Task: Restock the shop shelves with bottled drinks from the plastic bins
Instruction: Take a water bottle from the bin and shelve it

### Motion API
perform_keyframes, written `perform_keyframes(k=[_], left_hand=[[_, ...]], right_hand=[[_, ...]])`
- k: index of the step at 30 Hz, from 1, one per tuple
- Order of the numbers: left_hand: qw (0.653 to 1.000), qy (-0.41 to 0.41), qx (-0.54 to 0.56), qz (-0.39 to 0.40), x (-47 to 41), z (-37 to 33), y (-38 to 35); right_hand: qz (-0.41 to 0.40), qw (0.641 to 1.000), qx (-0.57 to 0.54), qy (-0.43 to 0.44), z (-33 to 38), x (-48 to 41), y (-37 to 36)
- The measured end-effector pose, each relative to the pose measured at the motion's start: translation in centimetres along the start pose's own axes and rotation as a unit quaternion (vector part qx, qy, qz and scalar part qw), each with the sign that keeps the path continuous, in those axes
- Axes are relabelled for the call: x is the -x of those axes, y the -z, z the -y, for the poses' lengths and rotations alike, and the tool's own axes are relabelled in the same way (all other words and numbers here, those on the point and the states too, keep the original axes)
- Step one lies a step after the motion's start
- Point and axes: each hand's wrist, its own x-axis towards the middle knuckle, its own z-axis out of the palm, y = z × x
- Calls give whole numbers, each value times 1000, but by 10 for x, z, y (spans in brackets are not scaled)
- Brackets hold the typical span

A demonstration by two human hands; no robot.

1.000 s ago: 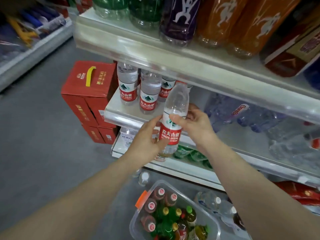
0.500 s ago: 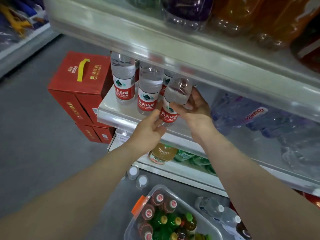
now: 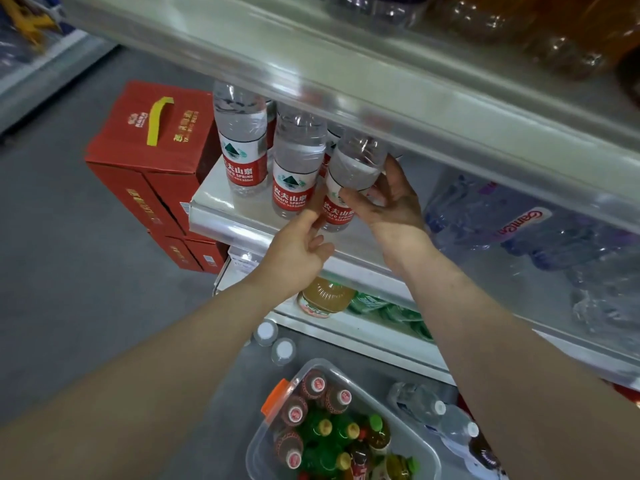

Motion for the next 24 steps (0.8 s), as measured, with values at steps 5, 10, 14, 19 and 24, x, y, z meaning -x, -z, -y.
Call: perform_keyframes(k=[5, 10, 14, 19, 24], left_hand=[[999, -22, -41, -10, 9, -5, 5], [997, -30, -62, -21, 35, -20, 4], [996, -45, -78, -12, 75, -38, -6], [992, -42, -116, 14, 139, -75, -20], [984, -50, -156, 67, 214, -119, -26]], right_hand=[[-20, 998, 29, -43, 0, 16, 0], [-6, 994, 84, -70, 5, 67, 13], [6, 988, 136, -71, 16, 119, 25], [-1, 986, 152, -71, 60, 199, 47], [-16, 978, 194, -79, 115, 286, 77]])
